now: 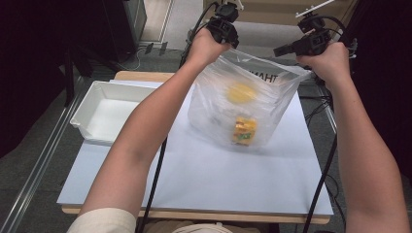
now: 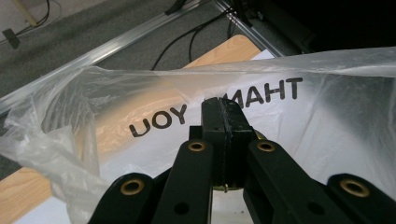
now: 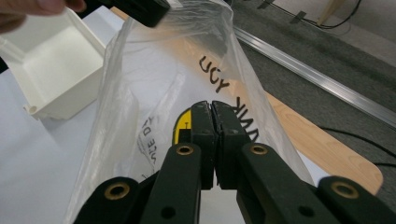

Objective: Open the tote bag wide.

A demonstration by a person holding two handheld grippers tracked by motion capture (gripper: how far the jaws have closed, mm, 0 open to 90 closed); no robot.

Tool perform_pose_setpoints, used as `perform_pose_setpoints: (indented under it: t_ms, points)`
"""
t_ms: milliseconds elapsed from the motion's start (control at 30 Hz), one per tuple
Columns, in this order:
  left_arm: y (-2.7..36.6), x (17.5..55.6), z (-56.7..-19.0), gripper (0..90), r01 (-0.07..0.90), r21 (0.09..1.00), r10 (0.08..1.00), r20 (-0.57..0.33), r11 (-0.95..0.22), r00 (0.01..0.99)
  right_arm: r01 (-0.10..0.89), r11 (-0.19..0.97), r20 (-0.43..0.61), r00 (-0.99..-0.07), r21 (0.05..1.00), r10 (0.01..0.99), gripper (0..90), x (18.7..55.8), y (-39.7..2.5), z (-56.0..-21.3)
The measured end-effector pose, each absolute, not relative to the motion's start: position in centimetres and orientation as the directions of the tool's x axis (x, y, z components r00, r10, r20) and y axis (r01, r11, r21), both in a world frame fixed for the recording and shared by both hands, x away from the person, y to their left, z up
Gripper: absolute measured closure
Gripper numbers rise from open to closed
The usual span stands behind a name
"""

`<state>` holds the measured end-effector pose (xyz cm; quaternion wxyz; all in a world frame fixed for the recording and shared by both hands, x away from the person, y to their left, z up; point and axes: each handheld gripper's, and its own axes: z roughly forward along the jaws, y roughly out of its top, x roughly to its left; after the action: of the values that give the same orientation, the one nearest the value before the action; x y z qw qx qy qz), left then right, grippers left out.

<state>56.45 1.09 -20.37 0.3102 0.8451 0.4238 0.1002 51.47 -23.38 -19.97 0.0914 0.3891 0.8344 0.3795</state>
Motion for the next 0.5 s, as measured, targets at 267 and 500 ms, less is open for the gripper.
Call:
perform_pose_setpoints:
  t_ms: [267,500]
  points:
    - [-0.2,58.1,-22.0,90.0,0.679,0.577,0.788,-0.096,-0.453,0.608,0.603,0.446,0.157,-0.693,0.662,0.704,90.0,53.1,-20.8,-20.3]
    - [-0.7,58.3,-23.3,90.0,0.671,0.581,0.778,-0.099,-0.461,0.62,0.624,0.478,0.16,-0.696,0.618,0.7,90.0,53.4,-19.0,-22.4]
